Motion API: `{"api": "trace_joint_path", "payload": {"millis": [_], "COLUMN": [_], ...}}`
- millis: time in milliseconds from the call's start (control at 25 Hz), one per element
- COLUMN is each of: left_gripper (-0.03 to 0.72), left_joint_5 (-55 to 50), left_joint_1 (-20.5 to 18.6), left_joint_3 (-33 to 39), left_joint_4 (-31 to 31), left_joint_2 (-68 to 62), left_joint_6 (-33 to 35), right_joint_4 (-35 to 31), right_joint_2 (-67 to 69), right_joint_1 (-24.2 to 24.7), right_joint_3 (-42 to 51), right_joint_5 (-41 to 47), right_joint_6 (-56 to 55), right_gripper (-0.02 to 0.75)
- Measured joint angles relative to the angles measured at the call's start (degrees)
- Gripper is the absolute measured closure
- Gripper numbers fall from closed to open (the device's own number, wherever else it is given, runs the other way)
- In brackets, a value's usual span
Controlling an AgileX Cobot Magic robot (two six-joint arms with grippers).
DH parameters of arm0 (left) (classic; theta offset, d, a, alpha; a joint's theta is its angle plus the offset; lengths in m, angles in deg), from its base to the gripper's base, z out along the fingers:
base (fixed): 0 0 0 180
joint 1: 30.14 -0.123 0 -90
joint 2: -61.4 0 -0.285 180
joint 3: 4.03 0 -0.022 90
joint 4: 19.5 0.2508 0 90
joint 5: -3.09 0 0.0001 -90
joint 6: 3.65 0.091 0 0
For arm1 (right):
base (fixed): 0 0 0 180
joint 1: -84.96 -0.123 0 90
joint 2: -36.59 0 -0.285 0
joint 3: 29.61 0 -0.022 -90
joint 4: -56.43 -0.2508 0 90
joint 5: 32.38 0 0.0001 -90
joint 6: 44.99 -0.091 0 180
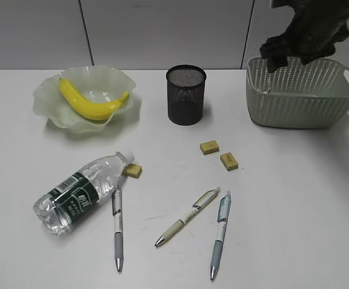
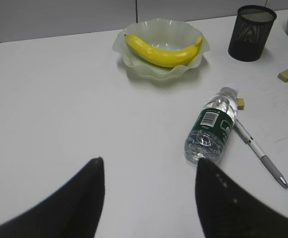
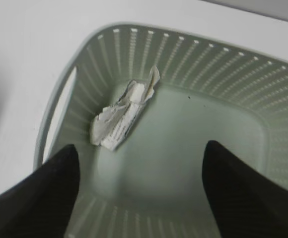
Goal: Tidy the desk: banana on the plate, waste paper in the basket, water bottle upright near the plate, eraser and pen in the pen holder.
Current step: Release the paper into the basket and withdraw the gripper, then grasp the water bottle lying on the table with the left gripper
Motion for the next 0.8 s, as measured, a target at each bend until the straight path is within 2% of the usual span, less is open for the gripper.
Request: {"api": "trace_joint_path", "payload": {"millis": [400,520,800], "left_gripper": [0.253,0.253,0.253], "left_joint_5": [0.00,0.00,0.00], "left_joint_1": [0.00,0.00,0.00], "left_joint_3": [0.00,0.00,0.00], "left_joint_4": [0.00,0.00,0.00], "left_joint_2": [0.00,0.00,0.00], "left_joint_6": [0.00,0.00,0.00], "right_joint_4": [-1.96,-3.60,-7.26], "right_joint_2": [-15.64,-23.40,-47.69], "right_joint_1": [0.00,0.00,0.00], "right_joint_3": [0.95,5.98,26.15], "right_joint_5": [26.35,28.49,28.09], "right_joint_6": [0.82,2.52,4.50], "right_gripper": [0.169,0.189,0.214]}}
